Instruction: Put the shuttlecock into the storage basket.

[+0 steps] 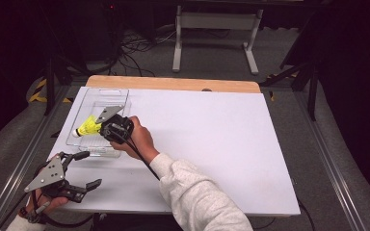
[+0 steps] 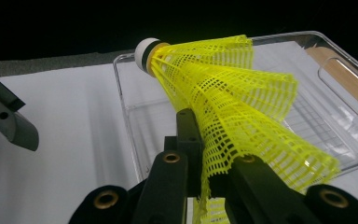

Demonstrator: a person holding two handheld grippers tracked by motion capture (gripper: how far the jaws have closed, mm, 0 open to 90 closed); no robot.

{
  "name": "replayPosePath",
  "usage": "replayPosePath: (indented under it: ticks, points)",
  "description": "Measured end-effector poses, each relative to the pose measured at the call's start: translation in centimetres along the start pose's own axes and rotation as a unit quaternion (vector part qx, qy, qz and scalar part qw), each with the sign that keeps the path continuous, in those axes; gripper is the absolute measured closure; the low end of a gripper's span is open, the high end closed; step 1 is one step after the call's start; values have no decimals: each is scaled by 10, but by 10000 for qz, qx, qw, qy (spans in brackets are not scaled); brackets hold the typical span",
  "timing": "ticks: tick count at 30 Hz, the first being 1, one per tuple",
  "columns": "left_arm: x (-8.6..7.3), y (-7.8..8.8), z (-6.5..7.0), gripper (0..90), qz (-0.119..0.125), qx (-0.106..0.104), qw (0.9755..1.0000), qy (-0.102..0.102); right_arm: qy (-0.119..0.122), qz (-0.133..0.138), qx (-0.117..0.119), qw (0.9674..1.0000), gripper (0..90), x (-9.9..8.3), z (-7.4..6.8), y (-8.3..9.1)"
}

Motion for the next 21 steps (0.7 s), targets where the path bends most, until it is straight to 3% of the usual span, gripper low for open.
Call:
replayPosePath:
  ticks: [21]
  points:
    - [-1, 1, 1, 68, -34, -47, 10000, 10, -176, -390, 208, 9989, 879, -19, -1, -29]
Point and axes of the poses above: each handheld gripper's, and its own axes: y roughly backward along the jaws, x roughly out of its top, z roughly to its right, the point moved 8 cm from there along -y, roughly forward along the jaws, and after that the axes turned 9 degrees about x, right-handed, at the moved point
